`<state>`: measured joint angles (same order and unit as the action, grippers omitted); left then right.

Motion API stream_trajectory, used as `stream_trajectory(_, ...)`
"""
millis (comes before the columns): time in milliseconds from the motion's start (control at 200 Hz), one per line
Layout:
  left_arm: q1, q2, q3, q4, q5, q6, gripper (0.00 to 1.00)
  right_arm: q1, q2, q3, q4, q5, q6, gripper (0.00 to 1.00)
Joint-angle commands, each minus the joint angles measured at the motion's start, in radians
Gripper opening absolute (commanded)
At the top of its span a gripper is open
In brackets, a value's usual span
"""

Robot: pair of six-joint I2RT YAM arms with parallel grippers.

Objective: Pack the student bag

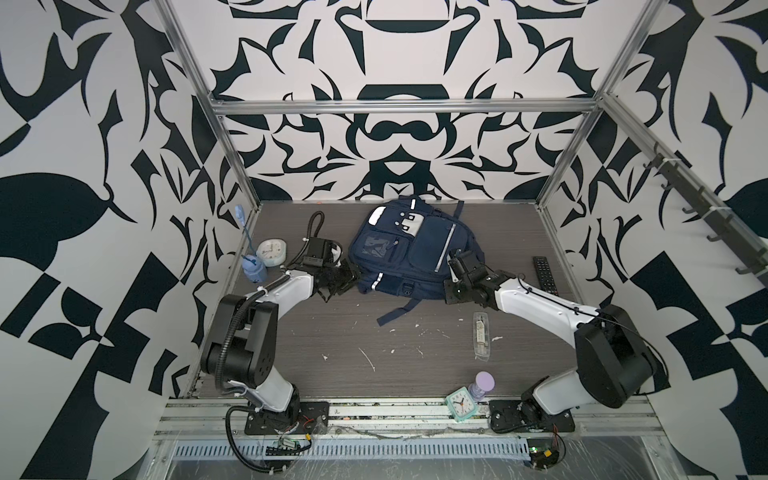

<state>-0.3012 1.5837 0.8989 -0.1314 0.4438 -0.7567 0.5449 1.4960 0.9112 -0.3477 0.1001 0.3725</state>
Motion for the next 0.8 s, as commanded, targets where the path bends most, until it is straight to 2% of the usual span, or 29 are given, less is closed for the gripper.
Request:
stream_trajectory(0, -0.079, -0.014, -0.040, -0.011, -0.050, -0.039, 0.59, 0.021, -0.009, 0.006, -0.004, -0.004, -0.010, 0.00)
stream_trajectory(150, -0.135, 0.048, -0.057, 0.070, -0.060, -0.103, 0.60, 0.027, -0.015, 0.006, -0.005, -0.005, -0.010, 0.00)
stream_trajectory(350, -0.149, 0.173, -0.011, 0.154, -0.069, -0.126, 0.59, 0.047, -0.025, 0.012, -0.008, -0.013, -0.007, 0.00)
stream_trajectory(510, -0.122, 0.233, 0.019, 0.189, -0.082, -0.113, 0.45, 0.105, -0.039, 0.008, 0.009, -0.022, -0.039, 0.00)
stream_trajectory(560, -0.102, 0.232, 0.023, 0.187, -0.077, -0.108, 0.37, 0.125, -0.041, 0.012, 0.008, -0.030, -0.047, 0.00)
stream_trajectory(660, -0.044, 0.210, 0.031, 0.162, -0.077, -0.088, 0.22, 0.146, -0.043, 0.018, 0.014, -0.065, -0.053, 0.00)
stream_trajectory(795, 0.045, 0.189, 0.067, 0.110, -0.072, -0.057, 0.09, 0.160, -0.025, 0.044, 0.020, -0.121, -0.049, 0.00)
